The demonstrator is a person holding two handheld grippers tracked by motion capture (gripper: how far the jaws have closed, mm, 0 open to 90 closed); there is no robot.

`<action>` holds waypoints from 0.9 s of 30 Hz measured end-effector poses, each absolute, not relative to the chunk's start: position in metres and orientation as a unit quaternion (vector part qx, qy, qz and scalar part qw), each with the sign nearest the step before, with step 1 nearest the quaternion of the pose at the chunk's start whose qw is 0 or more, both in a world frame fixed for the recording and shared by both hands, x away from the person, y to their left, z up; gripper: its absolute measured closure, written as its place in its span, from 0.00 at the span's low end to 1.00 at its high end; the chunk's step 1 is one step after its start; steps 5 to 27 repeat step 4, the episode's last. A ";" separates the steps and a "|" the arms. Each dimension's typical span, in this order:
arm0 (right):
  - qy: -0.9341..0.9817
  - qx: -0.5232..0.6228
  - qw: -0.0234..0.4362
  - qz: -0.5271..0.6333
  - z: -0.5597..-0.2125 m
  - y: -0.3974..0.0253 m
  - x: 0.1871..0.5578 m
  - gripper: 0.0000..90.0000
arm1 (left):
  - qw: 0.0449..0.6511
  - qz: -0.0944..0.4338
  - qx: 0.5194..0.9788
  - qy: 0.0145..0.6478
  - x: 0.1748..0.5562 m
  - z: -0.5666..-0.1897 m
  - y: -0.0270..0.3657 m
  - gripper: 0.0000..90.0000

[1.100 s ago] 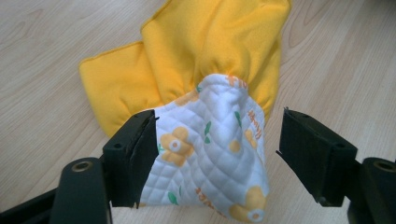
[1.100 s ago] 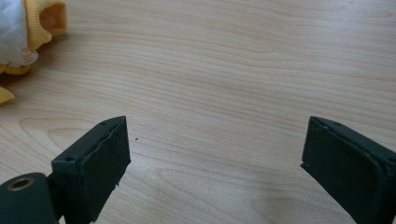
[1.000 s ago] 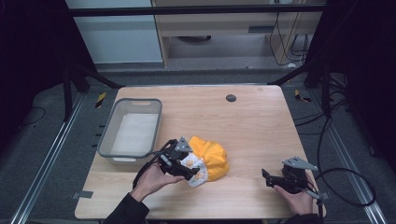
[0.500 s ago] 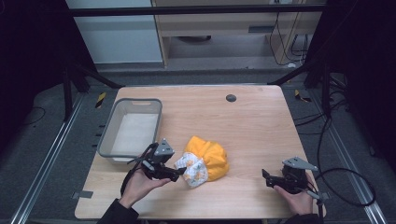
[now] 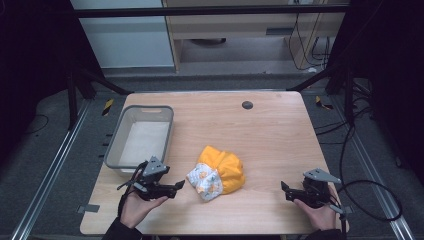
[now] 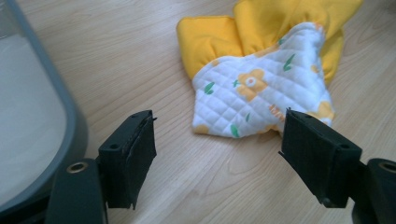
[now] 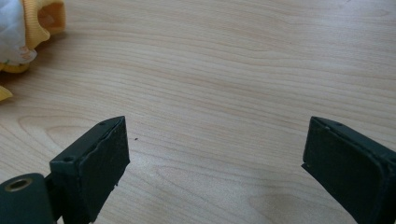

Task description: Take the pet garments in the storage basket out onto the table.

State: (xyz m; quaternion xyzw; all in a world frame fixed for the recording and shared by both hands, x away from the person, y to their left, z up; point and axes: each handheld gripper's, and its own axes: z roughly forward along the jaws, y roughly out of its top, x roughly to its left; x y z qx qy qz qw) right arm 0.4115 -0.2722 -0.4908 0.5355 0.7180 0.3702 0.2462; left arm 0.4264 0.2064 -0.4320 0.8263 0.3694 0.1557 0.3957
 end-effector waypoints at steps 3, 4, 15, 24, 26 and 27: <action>0.718 0.535 0.246 0.371 -0.491 -0.272 0.412 0.08 | 0.402 0.158 0.816 0.383 0.421 -0.437 0.219 0.28; 0.718 0.535 0.247 0.371 -0.491 -0.273 0.412 0.08 | 0.403 0.159 0.814 0.386 0.420 -0.439 0.223 0.28; 0.718 0.535 0.247 0.371 -0.491 -0.273 0.412 0.08 | 0.403 0.159 0.814 0.386 0.420 -0.439 0.223 0.28; 0.718 0.535 0.247 0.371 -0.491 -0.273 0.412 0.08 | 0.403 0.159 0.814 0.386 0.420 -0.439 0.223 0.28; 0.718 0.535 0.247 0.371 -0.491 -0.273 0.412 0.08 | 0.403 0.159 0.814 0.386 0.420 -0.439 0.223 0.28; 0.718 0.535 0.247 0.371 -0.491 -0.273 0.412 0.08 | 0.403 0.159 0.814 0.386 0.420 -0.439 0.223 0.28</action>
